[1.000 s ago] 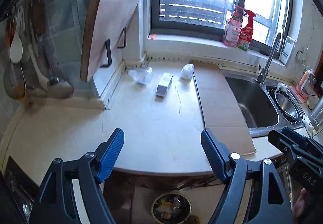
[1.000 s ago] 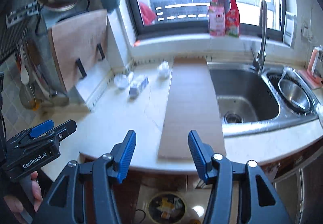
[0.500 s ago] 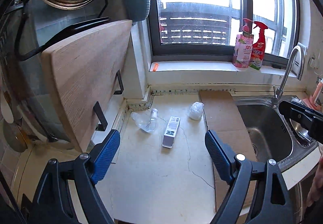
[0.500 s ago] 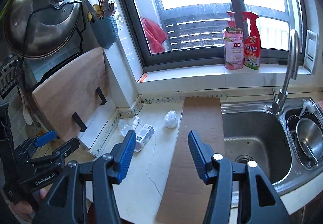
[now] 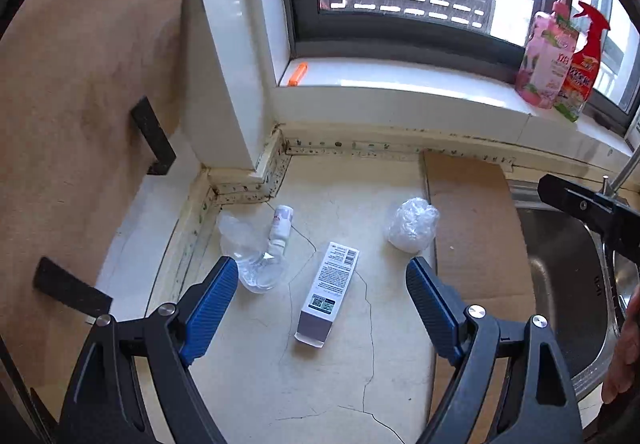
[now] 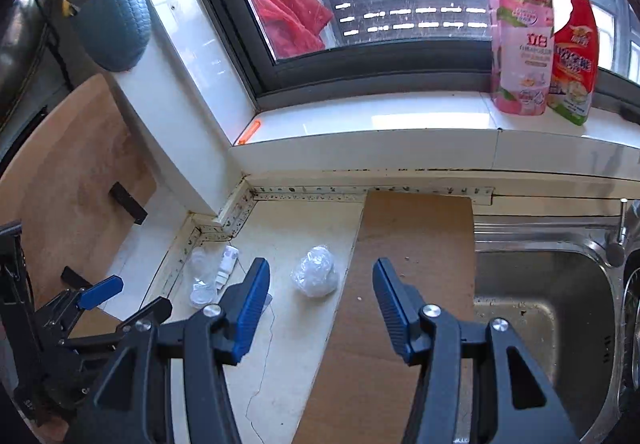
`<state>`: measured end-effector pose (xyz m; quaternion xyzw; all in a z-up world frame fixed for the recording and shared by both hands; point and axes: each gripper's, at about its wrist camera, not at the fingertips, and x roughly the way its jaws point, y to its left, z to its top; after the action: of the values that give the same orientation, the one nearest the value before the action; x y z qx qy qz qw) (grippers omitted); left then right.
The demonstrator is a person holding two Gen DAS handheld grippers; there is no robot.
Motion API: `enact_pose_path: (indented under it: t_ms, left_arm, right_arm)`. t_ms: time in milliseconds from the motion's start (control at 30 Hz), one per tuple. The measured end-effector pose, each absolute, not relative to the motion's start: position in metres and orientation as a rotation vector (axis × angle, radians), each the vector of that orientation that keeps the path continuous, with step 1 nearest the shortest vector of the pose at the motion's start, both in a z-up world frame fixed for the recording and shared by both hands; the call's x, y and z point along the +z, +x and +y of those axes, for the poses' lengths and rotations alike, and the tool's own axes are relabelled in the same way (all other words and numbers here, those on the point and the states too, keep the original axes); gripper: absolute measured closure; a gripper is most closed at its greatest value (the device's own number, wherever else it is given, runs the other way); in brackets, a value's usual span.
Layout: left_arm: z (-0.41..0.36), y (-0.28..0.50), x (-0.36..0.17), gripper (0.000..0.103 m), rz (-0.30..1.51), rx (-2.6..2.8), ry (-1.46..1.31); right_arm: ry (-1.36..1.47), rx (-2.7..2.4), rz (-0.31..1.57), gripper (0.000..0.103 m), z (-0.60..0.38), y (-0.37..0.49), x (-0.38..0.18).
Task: Collect trash
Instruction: 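Grasp the white medicine box with left tool while right tool grasps clear plastic bag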
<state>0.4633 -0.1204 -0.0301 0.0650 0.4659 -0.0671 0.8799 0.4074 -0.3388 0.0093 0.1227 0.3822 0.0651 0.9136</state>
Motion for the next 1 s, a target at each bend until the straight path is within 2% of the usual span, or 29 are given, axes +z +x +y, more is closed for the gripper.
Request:
enact_pose_path:
  t_ms: [267,433,600,800,900,933,1000]
  left_arm:
    - [-0.124,0.495,-0.106,0.022,1.121,-0.114,0.139]
    - [-0.128,0.502,-0.135,0.03,1.185,-0.142,0.142]
    - [-0.122,0.513,-0.15,0.032,1.223,-0.128,0.092]
    - [-0.115,0.524,-0.166,0.039,1.261,-0.119,0.046]
    - [-0.112,0.527,-0.173,0.054,1.281,-0.128,0.003]
    - [-0.111,0.528,-0.175,0.063,1.289,-0.132,-0.014]
    - [-0.108,0.529,-0.175,0.067,1.289,-0.127,-0.04]
  right_arm:
    - [0.261,0.198,0.9,0.049,-0.328,0.468,-0.054]
    - [0.259,0.232,0.973,0.049,-0.317,0.489,-0.087]
    - [0.242,0.246,1.009,0.049,-0.308,0.501,-0.108]
    - [0.226,0.269,1.039,0.063,-0.297,0.511,-0.125]
    - [0.224,0.282,1.045,0.075,-0.293,0.512,-0.129]
    - [0.225,0.288,1.043,0.078,-0.292,0.512,-0.13]
    - [0.221,0.298,1.028,0.083,-0.29,0.51,-0.129]
